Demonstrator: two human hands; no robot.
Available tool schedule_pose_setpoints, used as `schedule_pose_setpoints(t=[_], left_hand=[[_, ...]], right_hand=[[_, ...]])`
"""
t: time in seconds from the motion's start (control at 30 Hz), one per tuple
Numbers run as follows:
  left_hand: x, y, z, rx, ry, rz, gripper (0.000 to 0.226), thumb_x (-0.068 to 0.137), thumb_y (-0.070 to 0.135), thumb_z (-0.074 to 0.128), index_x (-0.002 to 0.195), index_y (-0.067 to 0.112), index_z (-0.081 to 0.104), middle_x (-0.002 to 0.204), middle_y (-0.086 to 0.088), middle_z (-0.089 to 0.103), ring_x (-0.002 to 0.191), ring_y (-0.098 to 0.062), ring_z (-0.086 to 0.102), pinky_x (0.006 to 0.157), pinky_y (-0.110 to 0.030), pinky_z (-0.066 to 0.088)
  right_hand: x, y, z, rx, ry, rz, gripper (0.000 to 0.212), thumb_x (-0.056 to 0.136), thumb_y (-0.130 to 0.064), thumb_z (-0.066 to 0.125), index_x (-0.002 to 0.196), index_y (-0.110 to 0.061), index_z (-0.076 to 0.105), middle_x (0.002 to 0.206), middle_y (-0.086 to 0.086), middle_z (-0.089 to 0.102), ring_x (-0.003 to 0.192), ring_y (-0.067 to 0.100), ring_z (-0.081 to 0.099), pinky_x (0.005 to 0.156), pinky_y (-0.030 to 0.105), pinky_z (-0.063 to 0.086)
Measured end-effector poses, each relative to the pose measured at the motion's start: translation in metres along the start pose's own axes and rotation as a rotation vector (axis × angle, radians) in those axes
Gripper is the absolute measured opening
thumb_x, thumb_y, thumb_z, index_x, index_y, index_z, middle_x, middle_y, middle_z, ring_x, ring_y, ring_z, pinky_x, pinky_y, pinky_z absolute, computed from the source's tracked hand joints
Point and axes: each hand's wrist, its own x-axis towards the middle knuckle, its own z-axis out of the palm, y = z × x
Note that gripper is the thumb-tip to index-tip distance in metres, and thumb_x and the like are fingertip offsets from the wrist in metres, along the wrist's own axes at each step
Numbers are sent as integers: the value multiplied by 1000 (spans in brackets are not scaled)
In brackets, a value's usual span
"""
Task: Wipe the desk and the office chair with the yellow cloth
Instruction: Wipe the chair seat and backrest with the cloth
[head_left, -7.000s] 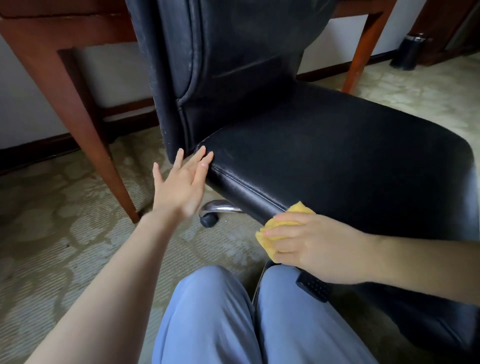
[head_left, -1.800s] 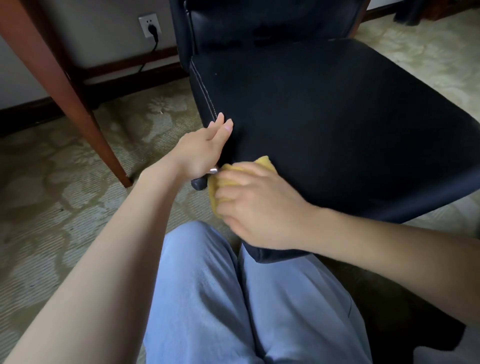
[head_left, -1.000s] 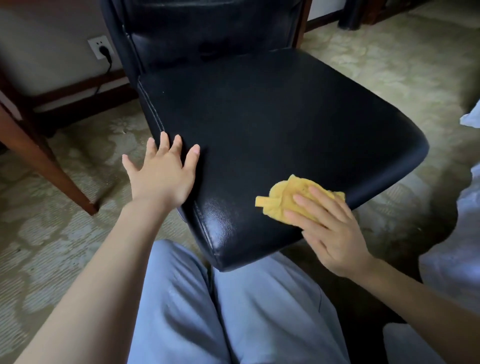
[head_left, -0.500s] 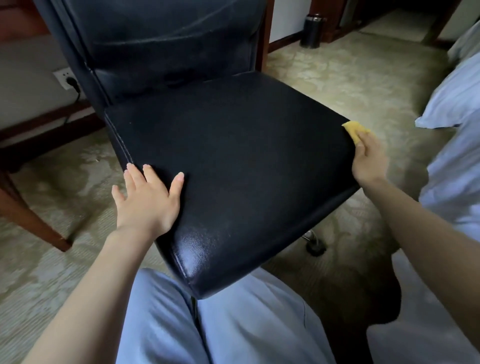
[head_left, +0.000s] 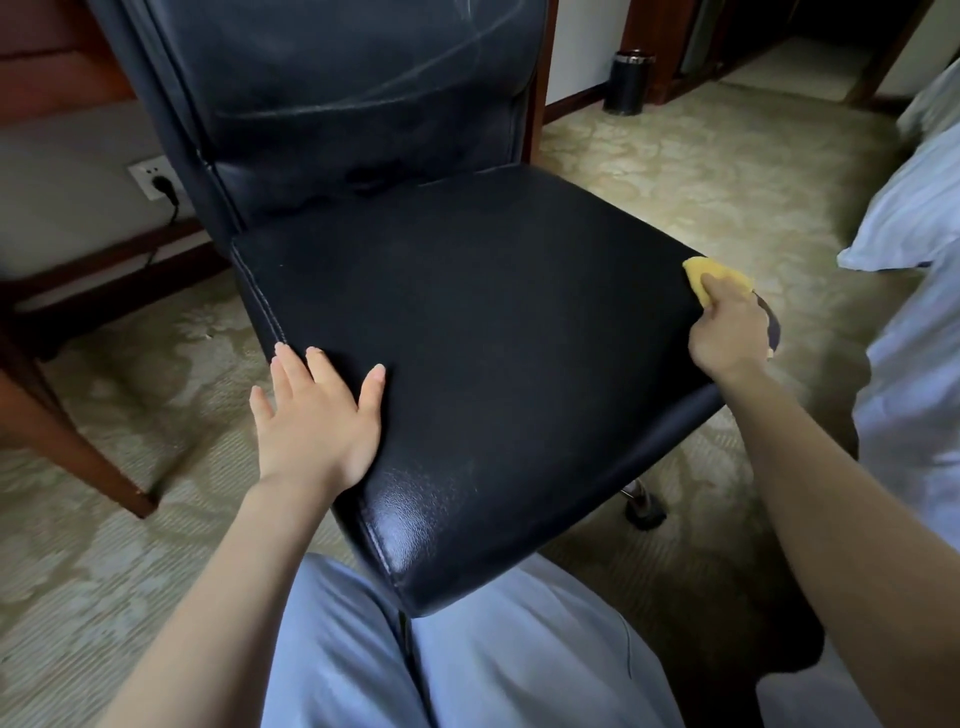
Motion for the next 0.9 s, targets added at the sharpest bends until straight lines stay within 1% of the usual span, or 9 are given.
schedule_pose_setpoints(t=[0.17, 0.3, 0.4, 0.47, 0.57, 0.63, 0.7, 0.77, 0.9], left_hand=[[-2, -2, 2, -27, 23, 5, 77, 96, 55, 21, 149, 0, 15, 158, -22, 6, 147, -27, 2, 116, -48, 5], [-5, -3, 2, -69, 54, 19, 75, 97, 52, 26, 149, -2, 18, 156, -23, 12, 146, -29, 8, 117, -45, 11], [-6, -3, 2, -103, 45, 25, 76, 97, 52, 27, 149, -2, 14, 157, -23, 8, 147, -28, 5, 118, -40, 9], [-8, -3, 3, -127, 34, 28, 79, 96, 54, 28, 150, -1, 10, 158, -22, 5, 147, -27, 2, 119, -37, 6], [-11, -1, 3, -148, 24, 26, 81, 95, 56, 28, 150, 0, 7, 158, -20, 1, 147, -26, -1, 119, -35, 4], [-14, 2, 3, -146, 20, 18, 82, 95, 57, 27, 151, 1, 5, 159, -19, -1, 147, -26, -2, 119, -34, 3], [-16, 6, 2, -122, 16, 9, 83, 94, 58, 25, 151, 1, 3, 158, -20, -1, 147, -27, -3, 119, -35, 3], [-19, 10, 2, -70, 16, 7, 85, 94, 59, 21, 150, -1, 1, 158, -21, -1, 147, -28, -3, 119, -36, 3], [-27, 20, -1, -6, -38, -10, 90, 91, 65, 15, 150, -1, -4, 158, -21, -4, 147, -29, -2, 119, -36, 7]], right_hand=[[-20, -48, 9, -49, -53, -204, 47, 94, -4, 39, 138, -18, 47, 141, 10, 46, 126, 35, 39, 103, 44, 33], [-39, -106, 25, -123, -159, -435, 45, 94, -5, 40, 135, -22, 49, 134, 3, 51, 117, 29, 48, 94, 40, 39], [-50, -149, 42, -106, -258, -570, 50, 93, -5, 41, 136, -29, 47, 128, 3, 54, 112, 28, 50, 88, 37, 41], [-52, -176, 54, -76, -348, -616, 55, 92, -4, 41, 139, -33, 43, 130, 4, 52, 115, 29, 48, 89, 37, 39], [-51, -215, 71, -65, -453, -663, 57, 92, -5, 39, 141, -34, 40, 141, -1, 45, 123, 28, 43, 97, 38, 37], [-53, -236, 79, -70, -478, -732, 59, 92, -5, 38, 142, -37, 37, 146, -4, 40, 126, 27, 41, 99, 38, 35], [-56, -254, 85, -80, -495, -817, 61, 94, -4, 36, 143, -40, 34, 148, -4, 37, 127, 27, 40, 98, 38, 36], [-59, -267, 90, -79, -512, -874, 60, 95, -3, 35, 143, -40, 34, 147, -1, 38, 127, 28, 40, 94, 39, 38], [-64, -278, 94, -55, -544, -951, 58, 96, -3, 35, 142, -37, 37, 143, 4, 43, 129, 29, 39, 94, 41, 39]])
